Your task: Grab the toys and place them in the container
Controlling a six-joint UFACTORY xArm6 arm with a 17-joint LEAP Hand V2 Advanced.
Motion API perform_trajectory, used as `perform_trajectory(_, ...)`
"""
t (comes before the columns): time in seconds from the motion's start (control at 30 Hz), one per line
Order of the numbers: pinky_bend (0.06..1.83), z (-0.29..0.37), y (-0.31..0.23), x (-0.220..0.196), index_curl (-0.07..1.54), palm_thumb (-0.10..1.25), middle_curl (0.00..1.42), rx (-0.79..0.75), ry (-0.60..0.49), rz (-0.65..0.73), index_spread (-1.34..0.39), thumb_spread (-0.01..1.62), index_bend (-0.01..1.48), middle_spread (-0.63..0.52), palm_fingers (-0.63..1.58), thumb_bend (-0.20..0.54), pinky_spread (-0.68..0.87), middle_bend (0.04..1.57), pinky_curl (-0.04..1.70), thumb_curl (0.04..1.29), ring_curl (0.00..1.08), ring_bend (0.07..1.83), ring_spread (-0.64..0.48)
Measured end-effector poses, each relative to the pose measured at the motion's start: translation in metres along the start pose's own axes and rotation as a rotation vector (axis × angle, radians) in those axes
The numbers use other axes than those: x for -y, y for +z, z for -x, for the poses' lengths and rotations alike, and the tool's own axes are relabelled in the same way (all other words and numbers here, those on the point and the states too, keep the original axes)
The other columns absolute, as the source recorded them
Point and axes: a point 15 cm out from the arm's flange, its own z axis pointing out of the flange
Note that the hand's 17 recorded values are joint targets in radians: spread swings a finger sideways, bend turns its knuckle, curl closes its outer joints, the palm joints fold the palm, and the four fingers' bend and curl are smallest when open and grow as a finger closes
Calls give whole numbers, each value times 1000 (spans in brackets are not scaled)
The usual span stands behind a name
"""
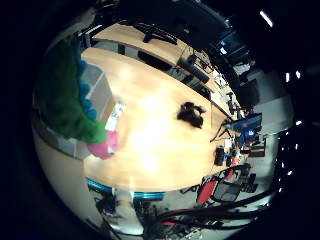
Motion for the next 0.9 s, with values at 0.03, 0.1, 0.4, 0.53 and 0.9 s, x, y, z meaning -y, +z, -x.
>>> perform_trajectory(0.03,1046,8,3,4,638,962,550,6,-13,5,-607,944,413,-382,1228,-21,-562,994,448,344,475,1192,-323)
perform_trajectory(0.1,1045,25,10,14,642,962,549,20,-35,17,-609,944,411,-382,1228,-21,-563,995,448,344,474,1189,-325)
perform_trajectory(0.4,1041,89,35,41,657,962,542,61,-140,58,-614,944,398,-381,1230,-21,-565,998,450,343,473,1187,-322)
perform_trajectory(0.53,1040,100,50,42,664,962,539,68,-158,83,-617,944,392,-380,1230,-21,-566,1000,451,343,472,1187,-327)
perform_trajectory(0.9,1048,106,69,47,668,907,524,74,-167,114,-623,954,342,-395,1089,-45,-582,955,448,332,461,1148,-338)
